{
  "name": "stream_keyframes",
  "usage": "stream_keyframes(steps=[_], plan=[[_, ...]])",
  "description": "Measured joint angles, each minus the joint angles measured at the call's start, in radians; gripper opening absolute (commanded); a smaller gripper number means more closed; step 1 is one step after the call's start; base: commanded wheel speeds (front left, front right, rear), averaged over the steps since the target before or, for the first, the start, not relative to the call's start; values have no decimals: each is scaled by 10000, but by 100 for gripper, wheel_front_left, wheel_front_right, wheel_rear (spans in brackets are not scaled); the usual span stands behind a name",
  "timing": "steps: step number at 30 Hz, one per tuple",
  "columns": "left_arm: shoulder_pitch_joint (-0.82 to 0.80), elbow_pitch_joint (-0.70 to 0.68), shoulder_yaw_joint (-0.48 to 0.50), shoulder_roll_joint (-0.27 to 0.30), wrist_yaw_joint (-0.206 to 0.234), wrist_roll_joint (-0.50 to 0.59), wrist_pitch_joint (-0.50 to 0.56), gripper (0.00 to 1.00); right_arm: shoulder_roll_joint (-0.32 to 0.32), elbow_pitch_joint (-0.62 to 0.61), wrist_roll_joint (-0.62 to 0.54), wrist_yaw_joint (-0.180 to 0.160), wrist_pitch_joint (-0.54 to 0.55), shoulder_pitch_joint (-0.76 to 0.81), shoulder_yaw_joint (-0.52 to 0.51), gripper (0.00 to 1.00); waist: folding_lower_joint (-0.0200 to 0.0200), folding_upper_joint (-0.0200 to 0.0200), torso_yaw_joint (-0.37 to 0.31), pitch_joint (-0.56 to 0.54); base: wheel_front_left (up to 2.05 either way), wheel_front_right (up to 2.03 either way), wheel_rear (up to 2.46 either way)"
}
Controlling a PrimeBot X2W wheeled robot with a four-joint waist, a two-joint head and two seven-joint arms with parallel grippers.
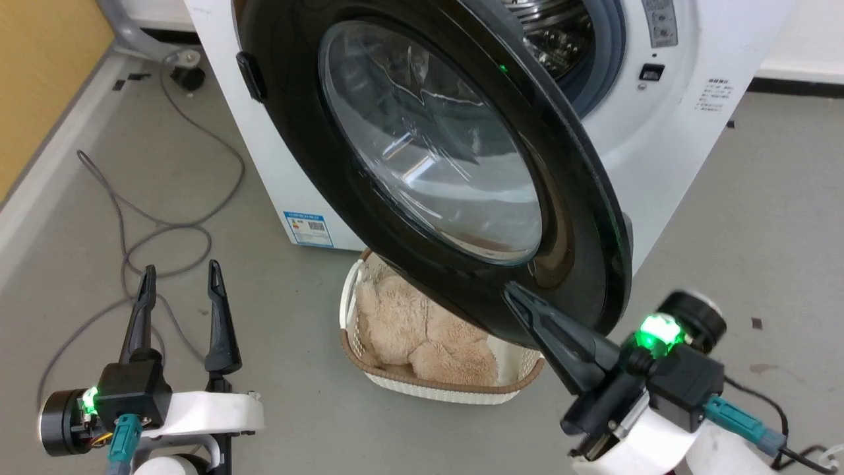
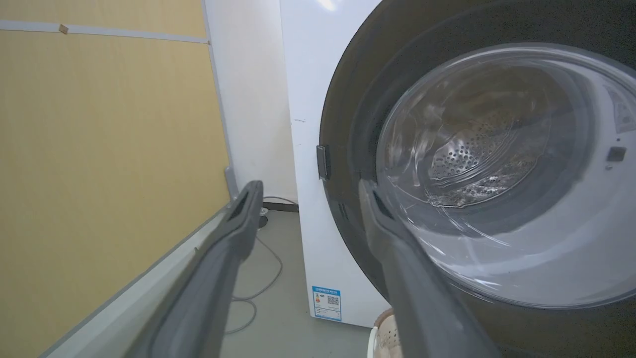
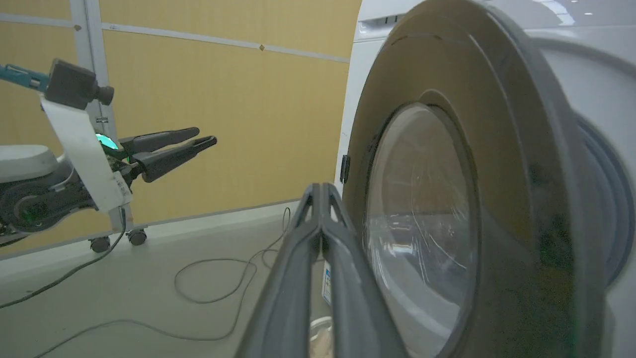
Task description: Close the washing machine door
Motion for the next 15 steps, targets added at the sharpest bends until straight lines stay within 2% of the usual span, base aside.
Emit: stream_keyframes(steps=[7,15], plan=[[-80,86,15,-79,-96,176,0,100,-173,1118,-54,-2,2,221,-466,0,-1,0,-47,429,0,0,0],[-523,121,-17,-318,-169,159,0,100,-50,1964,-52,25,0,-72,-1703,0,0,0,-84,1162,0,0,0]])
